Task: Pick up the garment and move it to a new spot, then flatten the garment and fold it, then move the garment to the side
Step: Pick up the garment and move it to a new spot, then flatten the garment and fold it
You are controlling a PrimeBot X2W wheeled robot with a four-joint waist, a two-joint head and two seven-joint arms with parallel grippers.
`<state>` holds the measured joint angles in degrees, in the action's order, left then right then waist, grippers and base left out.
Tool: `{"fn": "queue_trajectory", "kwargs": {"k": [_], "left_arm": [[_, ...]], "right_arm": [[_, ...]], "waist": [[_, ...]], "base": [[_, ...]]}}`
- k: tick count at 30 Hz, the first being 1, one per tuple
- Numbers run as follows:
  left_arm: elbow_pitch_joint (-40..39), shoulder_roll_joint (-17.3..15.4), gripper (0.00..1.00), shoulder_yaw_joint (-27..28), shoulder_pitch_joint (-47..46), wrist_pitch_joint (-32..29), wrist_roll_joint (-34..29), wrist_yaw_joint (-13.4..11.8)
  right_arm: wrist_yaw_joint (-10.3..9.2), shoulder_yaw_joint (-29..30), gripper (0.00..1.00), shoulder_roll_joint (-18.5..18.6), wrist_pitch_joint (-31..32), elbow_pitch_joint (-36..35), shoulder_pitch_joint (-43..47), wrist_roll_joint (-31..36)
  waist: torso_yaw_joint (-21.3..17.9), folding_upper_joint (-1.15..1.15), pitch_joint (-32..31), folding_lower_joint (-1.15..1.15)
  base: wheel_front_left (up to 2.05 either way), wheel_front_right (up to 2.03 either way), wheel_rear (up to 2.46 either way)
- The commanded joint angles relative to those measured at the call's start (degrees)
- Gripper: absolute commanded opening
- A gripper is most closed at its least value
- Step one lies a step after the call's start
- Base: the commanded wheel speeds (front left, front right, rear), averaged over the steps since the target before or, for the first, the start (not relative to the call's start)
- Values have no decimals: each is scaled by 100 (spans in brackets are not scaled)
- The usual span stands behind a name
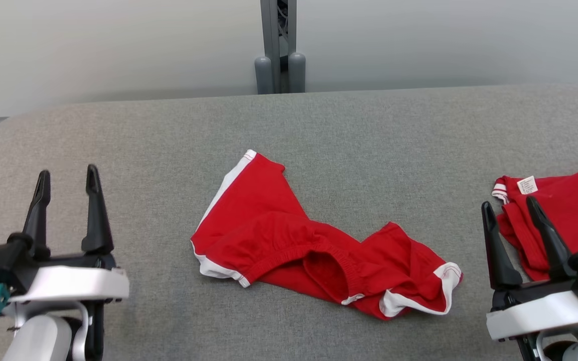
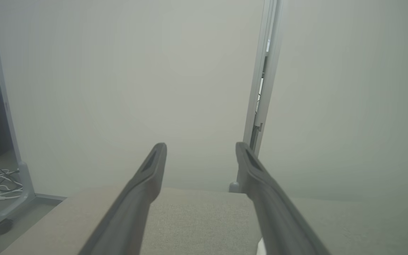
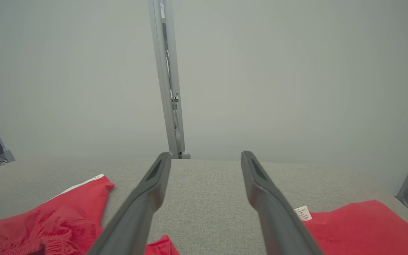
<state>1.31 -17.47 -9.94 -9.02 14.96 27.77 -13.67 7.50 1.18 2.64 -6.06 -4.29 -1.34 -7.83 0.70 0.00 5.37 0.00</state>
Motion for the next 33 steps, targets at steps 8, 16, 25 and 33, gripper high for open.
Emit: {"fn": "queue_trajectory", "kwargs": {"k": [8,16,25,33], "left_arm": [[-79,-160,100,-93,700,-1,-417,87],[-284,-262,100,-307,1093,-321,-482,34],[-434,-327,100,-385,1134,-566,-481,-6],[-711,-246,100,-812,889,-855,-670,81]], "right_arm": [[-2,64,100,31,78,62,377,-79],[-2,154,100,30,176,-67,726,-158],[-2,162,100,29,175,-147,692,-189],[-2,129,100,29,225,-171,622,-107]], "waist": [[-18,0,-277,0],[-71,0,-410,0],[-78,0,-339,0],[-35,0,-293,0]], "base": [[0,0,0],[0,0,0],[0,0,0],[0,0,0]]}}
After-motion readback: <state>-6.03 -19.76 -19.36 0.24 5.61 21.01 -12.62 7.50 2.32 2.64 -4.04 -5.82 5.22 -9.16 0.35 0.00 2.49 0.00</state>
